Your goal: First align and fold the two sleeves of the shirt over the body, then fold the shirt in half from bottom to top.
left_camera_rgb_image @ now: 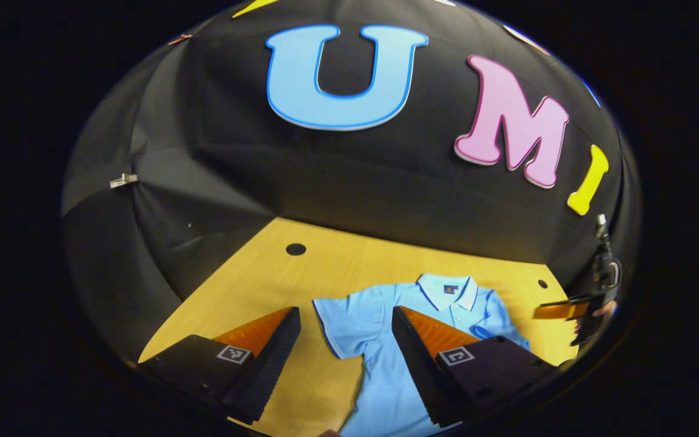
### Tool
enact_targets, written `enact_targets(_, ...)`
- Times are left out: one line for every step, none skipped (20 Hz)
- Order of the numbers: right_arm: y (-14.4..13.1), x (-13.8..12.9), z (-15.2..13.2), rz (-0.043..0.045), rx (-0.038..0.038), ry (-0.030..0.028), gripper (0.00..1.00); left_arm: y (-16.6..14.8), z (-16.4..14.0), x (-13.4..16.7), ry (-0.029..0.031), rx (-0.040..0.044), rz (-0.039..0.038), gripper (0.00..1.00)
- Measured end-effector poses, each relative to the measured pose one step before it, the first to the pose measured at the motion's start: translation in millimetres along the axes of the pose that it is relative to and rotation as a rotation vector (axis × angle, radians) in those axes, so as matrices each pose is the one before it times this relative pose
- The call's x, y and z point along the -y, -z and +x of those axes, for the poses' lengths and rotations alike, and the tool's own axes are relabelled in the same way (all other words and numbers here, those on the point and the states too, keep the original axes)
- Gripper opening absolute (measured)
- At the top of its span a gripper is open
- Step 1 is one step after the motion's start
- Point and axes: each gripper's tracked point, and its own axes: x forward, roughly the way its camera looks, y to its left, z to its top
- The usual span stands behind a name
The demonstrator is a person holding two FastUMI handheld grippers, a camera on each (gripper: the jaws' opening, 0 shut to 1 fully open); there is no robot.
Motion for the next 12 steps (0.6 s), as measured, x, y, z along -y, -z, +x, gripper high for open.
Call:
enact_targets(-3.54,6.06,-11.58,0.0109,0.01647,0.01199,0.89,6.53,18.35,-4.09,-0.00623,-0.04009,0.00057,0.96)
enact_targets(-1.53,6.45,-11.04,0.0135,0.01275,0.01059,0.9,6.85,20.63,-2.36,-0.00679,-0.04947,0.00403,0.96)
enact_targets(0.97,5.68,-8.33,0.01378,0.00737,0.00878,0.9,9.25,19.69,-3.44,-0.01336,-0.06165,0.01991,0.96)
enact_targets(2.86,8.11,-8.35,0.01096,0.00243,0.01181,0.9,7.23,20.04,-3.29,-0.01744,-0.05977,0.0408,0.96)
enact_targets(3.98,8.89,-7.7,0.0073,0.00152,0.01536,0.89,5.6,20.47,-4.75,-0.01881,-0.04445,0.04739,0.97)
enact_targets(6.64,8.88,-5.46,0.00582,-0.00288,0.01794,0.9,5.75,19.13,-1.69,-0.0153,-0.04546,0.04313,0.96)
enact_targets(6.82,7.29,-4.72,0.0071,-0.006,0.01641,0.89,6.32,13.81,-1.12,-0.00727,-0.03962,0.01529,0.91)
enact_targets(8.67,5.74,-3.44,0.00954,-0.00651,0.00727,0.9,7.52,15.64,3.14,0.00178,-0.062,-0.0267,0.95)
enact_targets(12.03,7.97,-9.03,0.02254,-0.00858,0.0062,0.9,8.76,17.83,1.48,0.00232,-0.06493,-0.06422,0.89)
enact_targets(4.5,4.55,-2.81,0.0059,-0.00241,0.00878,0.9,0.72,6.04,-0.9,-0.00495,-0.0098,-0.0206,0.88)
enact_targets(2.8,5.54,-3.5,0.00323,-0.00266,0.01009,0.9,1.56,5.4,-0.01,-0.00293,-0.00984,-0.0137,0.89)
enact_targets(1.17,7.5,-3.27,0.0092,-0.00184,0.01281,0.9,6.36,4.43,-0.03,-0.01079,-0.02863,-0.00276,0.89)
